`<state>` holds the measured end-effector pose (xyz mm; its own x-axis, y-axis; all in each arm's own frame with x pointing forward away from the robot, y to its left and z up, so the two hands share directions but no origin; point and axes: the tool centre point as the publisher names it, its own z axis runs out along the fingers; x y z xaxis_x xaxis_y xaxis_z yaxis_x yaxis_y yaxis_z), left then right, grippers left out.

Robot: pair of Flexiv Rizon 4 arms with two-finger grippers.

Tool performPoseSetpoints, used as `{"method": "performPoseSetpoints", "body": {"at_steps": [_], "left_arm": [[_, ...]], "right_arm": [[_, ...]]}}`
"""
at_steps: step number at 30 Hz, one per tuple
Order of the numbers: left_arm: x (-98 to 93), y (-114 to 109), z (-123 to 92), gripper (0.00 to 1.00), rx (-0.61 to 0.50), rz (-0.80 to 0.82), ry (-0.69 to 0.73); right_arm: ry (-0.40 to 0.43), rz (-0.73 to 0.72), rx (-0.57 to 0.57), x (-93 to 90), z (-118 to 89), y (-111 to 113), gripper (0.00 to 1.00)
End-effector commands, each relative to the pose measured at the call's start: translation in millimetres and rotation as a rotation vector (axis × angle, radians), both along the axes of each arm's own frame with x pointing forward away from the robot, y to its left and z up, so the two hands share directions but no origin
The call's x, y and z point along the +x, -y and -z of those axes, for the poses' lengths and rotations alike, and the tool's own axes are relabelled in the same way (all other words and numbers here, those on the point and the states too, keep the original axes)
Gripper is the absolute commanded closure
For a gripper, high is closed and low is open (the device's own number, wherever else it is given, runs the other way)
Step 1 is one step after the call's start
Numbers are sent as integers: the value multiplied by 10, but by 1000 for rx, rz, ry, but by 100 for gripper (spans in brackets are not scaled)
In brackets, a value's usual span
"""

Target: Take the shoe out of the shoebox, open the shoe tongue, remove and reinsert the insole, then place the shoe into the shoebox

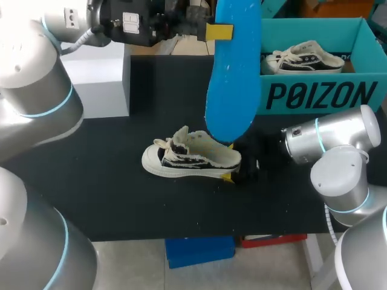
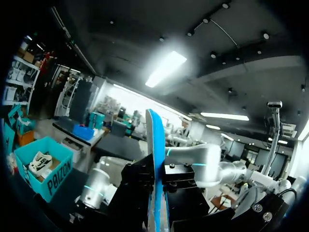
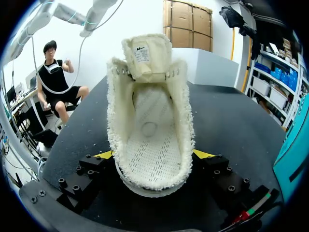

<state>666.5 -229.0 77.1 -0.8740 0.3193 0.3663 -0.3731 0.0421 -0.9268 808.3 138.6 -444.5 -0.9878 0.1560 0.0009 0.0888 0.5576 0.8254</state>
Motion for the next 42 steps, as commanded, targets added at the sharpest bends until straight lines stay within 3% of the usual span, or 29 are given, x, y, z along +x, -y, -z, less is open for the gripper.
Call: {"method": "performPoseSetpoints", "body": {"at_steps": [1, 11, 13, 14, 15, 25, 34, 42], "left_arm": [[-89, 0, -17, 100, -42, -12, -1], [-130, 3, -73, 100, -35, -30, 39], [-130, 3, -73, 100, -35, -30, 39], [-130, 3, -73, 100, -35, -30, 39], [-130, 3, -73, 100, -35, -30, 39], [-130, 3, -73, 100, -35, -30, 39], [-130, 3, -73, 100, -35, -30, 39], [-130, 3, -73, 100, -35, -30, 39]], "right_arm": [[-1, 1, -1, -6, 30, 2, 100], [-1, 1, -1, -6, 30, 2, 100], [4, -3, -10, -7, 9, 22, 62], [3, -7, -30, -5, -10, 47, 48], [-4, -16, -61, -2, -28, 66, 0], [-107, -53, -356, 85, -249, 237, 0], [-193, -43, -623, 123, -371, 78, 0], [-171, -9, -795, 52, -288, -65, 0]]}}
